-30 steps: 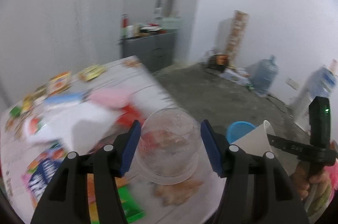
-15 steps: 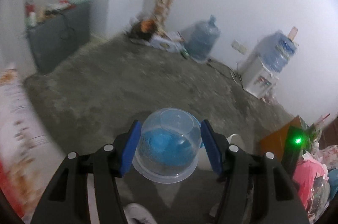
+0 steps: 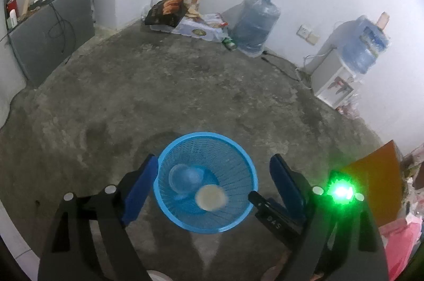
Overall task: Collect trash
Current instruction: 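Carry both cups to the blue wastebasket and open both tools to drop them, then return both tools to the table and grasp the red plastic bag with the right tool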
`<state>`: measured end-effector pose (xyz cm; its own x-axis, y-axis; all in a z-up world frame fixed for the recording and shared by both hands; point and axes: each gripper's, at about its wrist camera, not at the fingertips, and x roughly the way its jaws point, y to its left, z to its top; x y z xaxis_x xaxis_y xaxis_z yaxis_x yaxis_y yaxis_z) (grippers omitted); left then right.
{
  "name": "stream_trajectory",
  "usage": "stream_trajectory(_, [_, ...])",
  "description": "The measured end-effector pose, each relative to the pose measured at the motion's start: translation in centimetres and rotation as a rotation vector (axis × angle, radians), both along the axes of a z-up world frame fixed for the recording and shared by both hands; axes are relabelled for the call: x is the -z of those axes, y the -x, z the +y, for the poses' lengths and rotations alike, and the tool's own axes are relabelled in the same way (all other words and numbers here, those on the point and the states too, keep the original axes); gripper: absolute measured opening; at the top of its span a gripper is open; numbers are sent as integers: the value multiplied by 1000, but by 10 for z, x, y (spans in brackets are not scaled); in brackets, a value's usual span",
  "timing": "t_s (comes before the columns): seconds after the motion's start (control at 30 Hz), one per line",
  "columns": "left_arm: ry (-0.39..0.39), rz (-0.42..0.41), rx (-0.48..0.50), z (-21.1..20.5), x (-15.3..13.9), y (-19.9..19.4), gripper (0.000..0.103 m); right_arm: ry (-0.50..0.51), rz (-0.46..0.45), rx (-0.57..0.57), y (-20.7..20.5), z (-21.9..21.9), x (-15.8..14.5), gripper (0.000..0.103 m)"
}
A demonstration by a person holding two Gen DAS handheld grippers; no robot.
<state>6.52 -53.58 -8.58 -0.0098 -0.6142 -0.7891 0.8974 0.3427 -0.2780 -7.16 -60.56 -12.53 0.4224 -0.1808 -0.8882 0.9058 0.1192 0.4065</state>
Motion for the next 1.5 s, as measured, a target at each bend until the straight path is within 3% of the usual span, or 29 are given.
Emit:
stream_trajectory(0.17, [93,57,20,32,-20,-7,84,58,-6,-25,17,21,-18,48])
stream_trajectory(0.3, [78,168,14,71,-39,-13,85,101,-67,-55,27,52,-44,54])
stream_trajectory(0.37, [85,180,-7,95,-52,-19,86,124,-90,-86,28,61,-55,57])
stream_trajectory(0.53, [145,147,-83,174,-90,-37,86,171,-169,-207,16,79,-90,66])
stream_trajectory(0.6, [167,94,-121,211,-107,-46,87,182,-210,-265,8,85,-102,70])
stream_trajectory(0.7, [186,60,-188,263,-123,-58,93,195,-244,-362,-5,103,-119,73])
stream_trajectory(0.9, [265,62,-437,388,-142,-93,96,197,-303,-557,-28,143,-149,73])
stream_trajectory(1.1, [332,-13,-691,516,-151,-102,96,144,-362,-736,-67,185,-167,73])
stream_trajectory(1.33, [343,-10,-823,588,-135,-93,96,41,-394,-925,-125,240,-172,73])
stream_trajectory(1.5, [286,-172,-840,603,-139,-92,96,57,-366,-1050,-169,281,-176,73])
